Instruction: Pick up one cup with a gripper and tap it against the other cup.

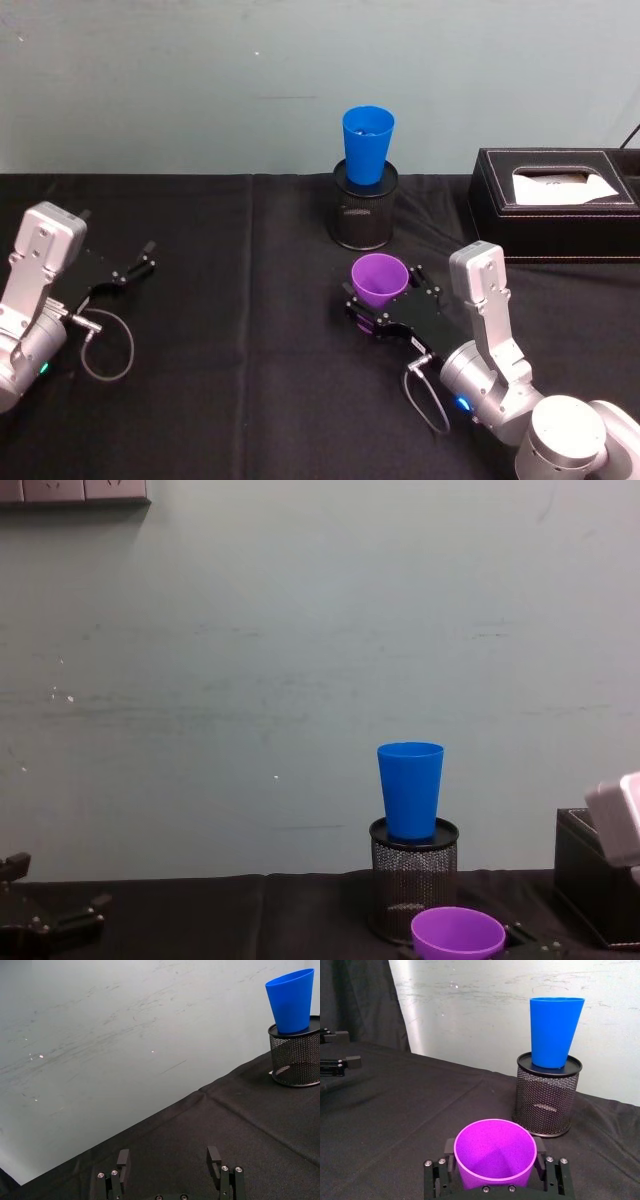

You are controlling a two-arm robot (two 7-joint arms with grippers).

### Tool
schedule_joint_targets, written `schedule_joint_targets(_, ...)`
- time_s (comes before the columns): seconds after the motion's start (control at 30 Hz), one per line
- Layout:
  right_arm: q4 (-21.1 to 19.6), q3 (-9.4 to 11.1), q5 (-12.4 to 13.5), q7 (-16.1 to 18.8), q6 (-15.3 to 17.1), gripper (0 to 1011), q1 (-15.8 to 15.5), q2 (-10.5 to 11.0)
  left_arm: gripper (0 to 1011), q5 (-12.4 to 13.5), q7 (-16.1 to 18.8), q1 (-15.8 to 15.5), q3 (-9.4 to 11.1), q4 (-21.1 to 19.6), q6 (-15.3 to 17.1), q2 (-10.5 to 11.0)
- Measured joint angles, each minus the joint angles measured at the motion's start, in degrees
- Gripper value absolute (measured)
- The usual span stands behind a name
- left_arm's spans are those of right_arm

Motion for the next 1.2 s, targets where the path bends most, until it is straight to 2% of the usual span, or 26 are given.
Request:
schedule_joint_targets(0.1,0.16,0.37,-0.03,0.39,-0.02,908,0.01,-0.4,1000,0.0,0.0,0.0,0.0,0.0,0.0,0.0)
schedule_joint_targets(0.23,-0.08,0.98,-0.16,0.52,0.02,783,-0.22,-0.71,1000,0.0,0.0,0.0,0.0,0.0,0.0,0.0)
schedule_joint_targets(0.3,-0.87,1.35,-0.36,0.6,0.21,765,-0.47,-0.7,1000,0.0,0.0,0.0,0.0,0.0,0.0,0.0)
schedule_joint_targets(0.4,-2.51,1.75,-0.87,0.55,0.57,751,-0.89,-0.4,1000,0.0,0.0,0.0,0.0,0.0,0.0,0.0)
schedule_joint_targets(0.47,-5.7,2.56,-1.43,0.33,1.31,739,-1.69,0.25,1000,0.0,0.0,0.0,0.0,0.0,0.0,0.0)
schedule_joint_targets(0.53,-6.66,2.81,-1.53,0.16,1.57,734,-1.87,0.42,1000,0.0,0.0,0.0,0.0,0.0,0.0,0.0)
schedule_joint_targets(0.57,-9.61,3.57,-1.72,-0.14,2.8,733,-2.43,0.97,1000,0.0,0.0,0.0,0.0,0.0,0.0,0.0)
schedule_joint_targets(0.63,-10.63,3.83,-1.74,-0.29,3.32,726,-2.59,1.12,1000,0.0,0.0,0.0,0.0,0.0,0.0,0.0)
schedule_joint_targets(0.8,-16.91,5.8,-1.04,-0.35,8.41,726,-3.61,1.77,1000,0.0,0.0,0.0,0.0,0.0,0.0,0.0)
schedule_joint_targets(0.93,-18.64,6.71,-0.44,-0.07,10.58,726,-3.95,1.64,1000,0.0,0.0,0.0,0.0,0.0,0.0,0.0)
schedule_joint_targets(1.2,-18.49,6.63,-0.4,-0.03,10.57,726,-3.91,1.63,1000,0.0,0.0,0.0,0.0,0.0,0.0,0.0)
